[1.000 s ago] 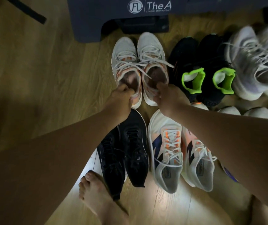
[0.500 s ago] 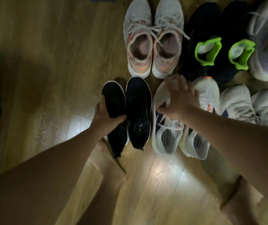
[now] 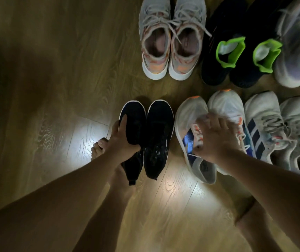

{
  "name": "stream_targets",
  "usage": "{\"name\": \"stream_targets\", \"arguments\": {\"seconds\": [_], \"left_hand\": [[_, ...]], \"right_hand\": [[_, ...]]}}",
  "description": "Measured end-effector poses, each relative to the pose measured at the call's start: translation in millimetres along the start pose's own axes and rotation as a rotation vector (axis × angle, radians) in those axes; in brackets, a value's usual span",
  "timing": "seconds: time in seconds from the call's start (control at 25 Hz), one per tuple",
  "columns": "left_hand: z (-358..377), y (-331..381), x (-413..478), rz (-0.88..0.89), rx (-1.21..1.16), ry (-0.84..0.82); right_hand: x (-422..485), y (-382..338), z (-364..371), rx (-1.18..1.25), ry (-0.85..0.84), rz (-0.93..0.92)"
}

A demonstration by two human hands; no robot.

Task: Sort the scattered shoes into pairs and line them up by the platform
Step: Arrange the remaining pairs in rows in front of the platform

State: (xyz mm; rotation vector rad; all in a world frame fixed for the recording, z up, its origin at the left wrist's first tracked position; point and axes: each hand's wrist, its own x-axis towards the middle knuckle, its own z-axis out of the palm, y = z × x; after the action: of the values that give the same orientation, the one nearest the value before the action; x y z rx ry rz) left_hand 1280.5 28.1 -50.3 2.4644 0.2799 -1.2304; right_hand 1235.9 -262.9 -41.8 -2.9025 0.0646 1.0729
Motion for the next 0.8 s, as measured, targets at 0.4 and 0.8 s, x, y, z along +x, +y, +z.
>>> {"name": "stream_targets", "arguments": {"seconds": [0.4,0.8], "left_hand": [[-3,3,4,0.070,-0.025,0.027],[16,28,-2,0.150,-0.139,0.023]], "right_hand": [[-6,-61,-19,0.309,0.175,0.104],[11,-82,16,0.758,-0.170,0.335]]}}
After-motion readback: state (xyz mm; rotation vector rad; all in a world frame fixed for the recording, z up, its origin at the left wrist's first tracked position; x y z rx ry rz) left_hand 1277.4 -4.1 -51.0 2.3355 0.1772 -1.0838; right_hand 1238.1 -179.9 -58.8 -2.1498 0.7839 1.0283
